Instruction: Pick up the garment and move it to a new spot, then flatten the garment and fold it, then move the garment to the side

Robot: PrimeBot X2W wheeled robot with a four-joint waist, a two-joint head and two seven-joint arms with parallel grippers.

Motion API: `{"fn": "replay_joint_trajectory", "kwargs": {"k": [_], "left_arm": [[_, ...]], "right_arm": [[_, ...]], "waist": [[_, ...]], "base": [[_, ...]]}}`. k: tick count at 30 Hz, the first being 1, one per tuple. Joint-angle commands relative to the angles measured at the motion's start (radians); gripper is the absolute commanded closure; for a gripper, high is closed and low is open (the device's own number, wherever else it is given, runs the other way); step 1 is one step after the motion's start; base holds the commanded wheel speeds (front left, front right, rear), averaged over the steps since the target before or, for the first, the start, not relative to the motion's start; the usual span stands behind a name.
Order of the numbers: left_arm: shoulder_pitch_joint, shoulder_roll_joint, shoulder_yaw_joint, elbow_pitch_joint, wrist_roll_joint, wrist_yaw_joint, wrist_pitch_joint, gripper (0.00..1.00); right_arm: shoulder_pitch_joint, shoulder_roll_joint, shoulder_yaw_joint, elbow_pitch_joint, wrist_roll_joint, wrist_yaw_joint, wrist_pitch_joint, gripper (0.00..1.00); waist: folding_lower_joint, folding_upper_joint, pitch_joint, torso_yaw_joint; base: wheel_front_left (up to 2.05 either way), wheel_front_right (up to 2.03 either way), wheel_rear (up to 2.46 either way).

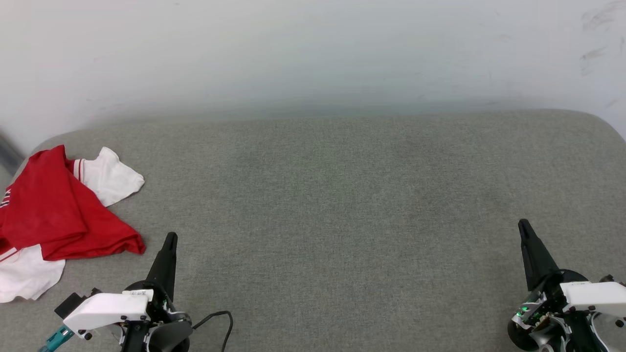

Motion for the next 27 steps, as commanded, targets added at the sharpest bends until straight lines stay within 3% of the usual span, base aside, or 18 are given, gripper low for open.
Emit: {"fn": "replay_joint_trajectory", "kwargs": {"k": [1,27], "left_arm": [[-0.008,-0.001,0.002,0.001,0.002,-0.003,0.002,1.00],[-0.008,-0.001,0.002,0.001,0.002,-0.003,0.002,1.00]], "right_arm": [[-0.009,0.004,0.000,0.000,0.001,0.000,0.001,1.00],[-0.009,0.004,0.000,0.000,0.001,0.000,0.001,1.00]], "waist": [[0.0000,0.0000,0.000,0.000],[0.0000,0.0000,0.000,0.000]], "base": [[0.00,0.00,0.00],[0.00,0.00,0.00]]}}
